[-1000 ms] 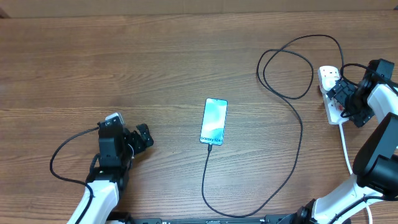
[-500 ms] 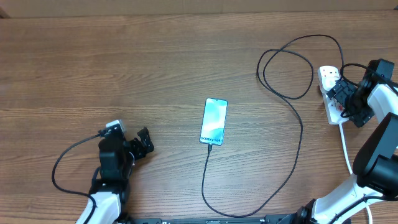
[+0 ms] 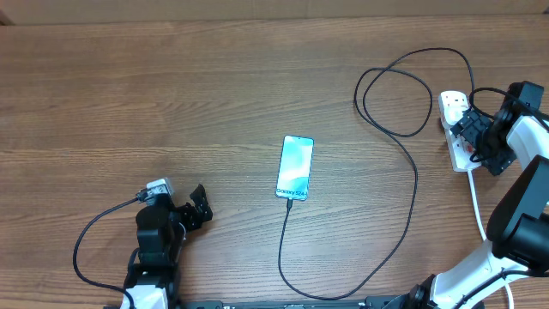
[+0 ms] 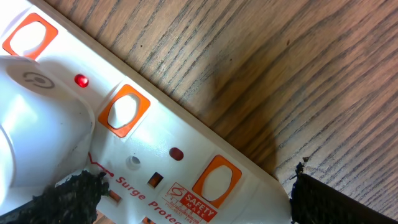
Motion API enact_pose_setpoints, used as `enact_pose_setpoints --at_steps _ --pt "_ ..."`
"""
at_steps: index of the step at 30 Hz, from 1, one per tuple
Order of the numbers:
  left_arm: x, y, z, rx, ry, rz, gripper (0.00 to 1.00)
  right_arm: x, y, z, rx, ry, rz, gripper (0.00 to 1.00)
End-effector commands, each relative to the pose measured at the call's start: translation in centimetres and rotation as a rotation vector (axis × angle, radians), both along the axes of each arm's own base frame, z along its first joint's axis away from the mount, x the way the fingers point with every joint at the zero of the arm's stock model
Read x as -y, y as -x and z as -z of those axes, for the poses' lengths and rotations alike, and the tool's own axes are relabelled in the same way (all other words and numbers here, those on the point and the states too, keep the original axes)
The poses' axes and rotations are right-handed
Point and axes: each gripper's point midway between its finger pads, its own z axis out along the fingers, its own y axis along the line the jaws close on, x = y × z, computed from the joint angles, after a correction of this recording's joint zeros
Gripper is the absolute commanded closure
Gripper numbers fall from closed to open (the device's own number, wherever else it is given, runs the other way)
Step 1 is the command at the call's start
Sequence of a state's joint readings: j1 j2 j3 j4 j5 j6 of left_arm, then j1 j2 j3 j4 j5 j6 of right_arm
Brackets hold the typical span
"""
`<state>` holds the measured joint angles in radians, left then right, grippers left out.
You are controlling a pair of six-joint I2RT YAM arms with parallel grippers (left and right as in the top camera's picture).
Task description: Plug charger to phone and switch on socket
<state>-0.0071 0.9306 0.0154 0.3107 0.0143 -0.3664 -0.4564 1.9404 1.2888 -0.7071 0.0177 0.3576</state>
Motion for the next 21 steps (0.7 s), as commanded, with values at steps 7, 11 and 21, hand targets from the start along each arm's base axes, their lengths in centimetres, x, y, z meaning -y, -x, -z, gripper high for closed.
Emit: enact_pose_setpoints --at_steps 7,11,21 --pt "0.2 1.3 0.1 -0.018 -0.057 0.049 0.0 -1.2 -0.4 1.0 -0.003 -0.017 -0.046 0.0" --pt "0.2 2.0 0.1 -0.031 -0.074 0.063 0.01 -1.2 -0.4 1.0 -0.003 -0.017 -0.046 0.0" --pt "0.2 2.3 -1.5 0.034 -0.129 0.097 0.0 -1.2 -0.5 1.0 -0.003 -0.017 -0.046 0.0"
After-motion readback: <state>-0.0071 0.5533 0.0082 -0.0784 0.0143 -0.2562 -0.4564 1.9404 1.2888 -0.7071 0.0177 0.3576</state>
